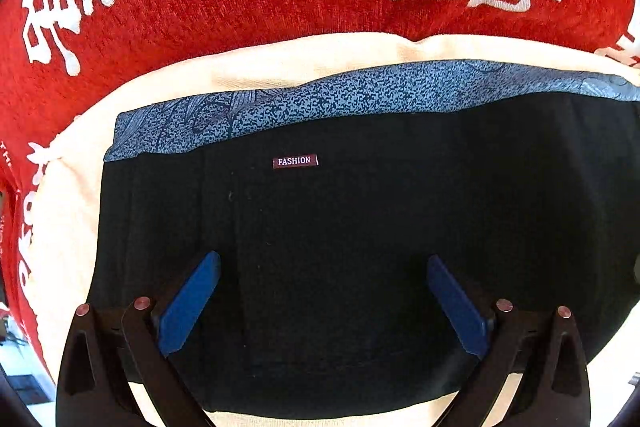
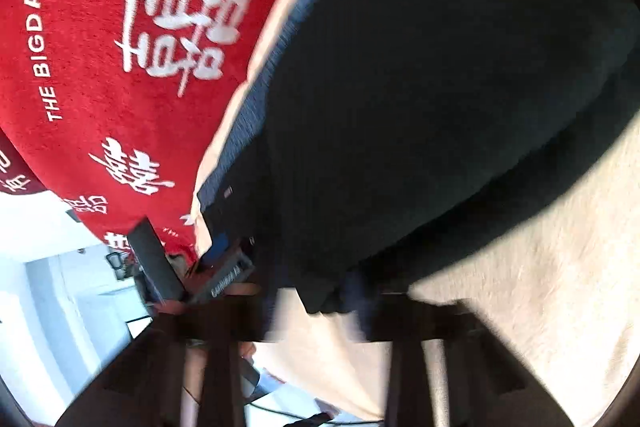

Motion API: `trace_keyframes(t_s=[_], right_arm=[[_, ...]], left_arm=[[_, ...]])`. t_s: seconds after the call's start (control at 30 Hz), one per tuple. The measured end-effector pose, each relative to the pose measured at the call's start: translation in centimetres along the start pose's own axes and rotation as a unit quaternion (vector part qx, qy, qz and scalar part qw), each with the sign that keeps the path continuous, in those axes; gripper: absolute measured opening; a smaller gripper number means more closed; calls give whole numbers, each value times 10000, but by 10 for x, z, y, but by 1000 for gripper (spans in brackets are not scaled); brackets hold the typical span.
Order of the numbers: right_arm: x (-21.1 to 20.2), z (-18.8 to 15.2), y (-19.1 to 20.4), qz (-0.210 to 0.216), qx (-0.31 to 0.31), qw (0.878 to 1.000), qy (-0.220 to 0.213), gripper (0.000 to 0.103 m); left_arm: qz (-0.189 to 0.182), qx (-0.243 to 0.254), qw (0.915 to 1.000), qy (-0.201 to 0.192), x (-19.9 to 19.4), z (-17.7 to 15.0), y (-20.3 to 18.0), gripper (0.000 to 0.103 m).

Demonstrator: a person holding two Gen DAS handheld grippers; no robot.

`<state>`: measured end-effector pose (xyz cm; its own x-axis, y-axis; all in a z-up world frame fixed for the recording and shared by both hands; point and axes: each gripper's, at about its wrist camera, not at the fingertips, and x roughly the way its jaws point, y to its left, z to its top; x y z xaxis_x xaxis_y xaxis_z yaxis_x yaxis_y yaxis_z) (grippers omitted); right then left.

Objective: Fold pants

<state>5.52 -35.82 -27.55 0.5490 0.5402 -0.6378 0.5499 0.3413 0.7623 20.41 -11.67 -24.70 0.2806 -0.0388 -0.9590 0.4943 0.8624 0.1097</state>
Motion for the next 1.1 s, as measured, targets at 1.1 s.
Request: trace_keyframes(t_s=[1.1], right_arm=[[-151, 148, -12, -2157, -2149, 9504, -635, 28]], left_arm=[[-245, 279, 9984, -437, -34, 87, -164, 103]])
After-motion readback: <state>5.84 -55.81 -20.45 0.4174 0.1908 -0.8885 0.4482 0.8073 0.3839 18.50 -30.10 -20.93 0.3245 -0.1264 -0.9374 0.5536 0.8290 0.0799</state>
